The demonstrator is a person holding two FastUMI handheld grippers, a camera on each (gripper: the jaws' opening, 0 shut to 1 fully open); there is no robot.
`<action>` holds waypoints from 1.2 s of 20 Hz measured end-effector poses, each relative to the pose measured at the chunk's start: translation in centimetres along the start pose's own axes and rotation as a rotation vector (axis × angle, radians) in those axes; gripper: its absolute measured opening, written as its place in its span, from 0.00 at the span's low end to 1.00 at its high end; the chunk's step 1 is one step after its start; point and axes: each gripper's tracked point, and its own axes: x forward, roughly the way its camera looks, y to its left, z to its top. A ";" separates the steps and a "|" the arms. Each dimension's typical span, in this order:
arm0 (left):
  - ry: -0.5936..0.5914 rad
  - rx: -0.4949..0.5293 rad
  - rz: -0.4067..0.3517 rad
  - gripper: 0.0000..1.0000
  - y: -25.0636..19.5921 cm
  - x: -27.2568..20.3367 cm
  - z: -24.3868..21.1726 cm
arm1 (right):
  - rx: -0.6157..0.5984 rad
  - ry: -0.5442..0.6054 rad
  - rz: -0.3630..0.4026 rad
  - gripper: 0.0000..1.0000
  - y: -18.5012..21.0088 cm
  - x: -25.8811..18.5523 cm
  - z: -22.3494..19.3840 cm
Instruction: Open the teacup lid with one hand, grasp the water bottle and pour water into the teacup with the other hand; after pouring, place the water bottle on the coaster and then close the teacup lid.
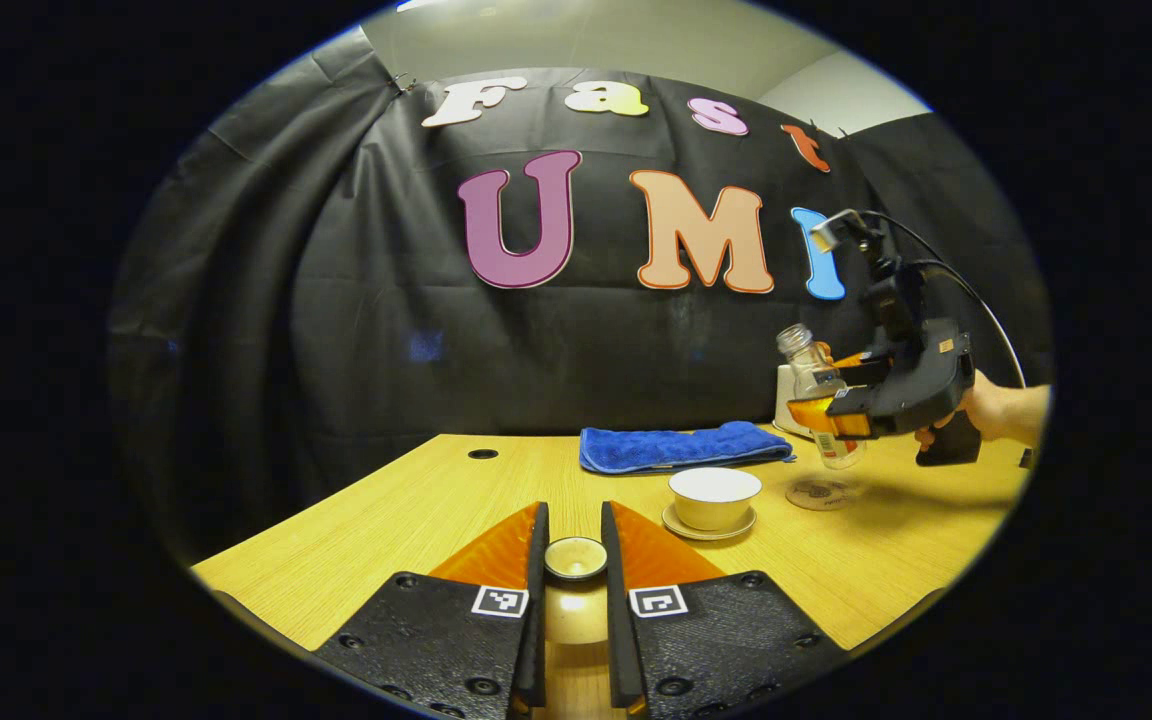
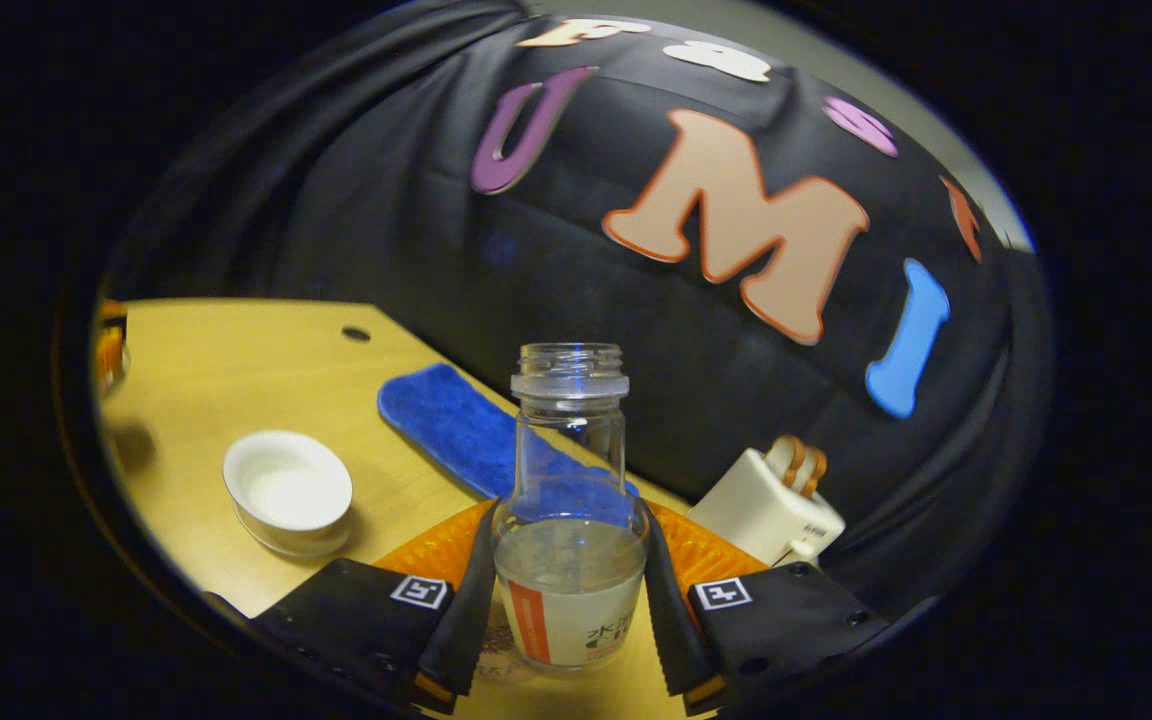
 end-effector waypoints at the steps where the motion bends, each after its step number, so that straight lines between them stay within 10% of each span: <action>1: 0.001 0.000 0.001 0.22 0.1 0.0 0.0 | 0.108 -0.013 -0.001 0.71 -0.6 -0.4 -0.8; 6: 0.001 -0.001 0.004 0.22 0.1 0.1 0.0 | 0.336 -0.098 -0.056 0.72 -0.5 0.2 -1.4; 24: 0.002 0.001 0.010 0.22 0.2 0.1 0.0 | 0.333 -0.174 -0.026 0.74 -1.1 0.1 -1.5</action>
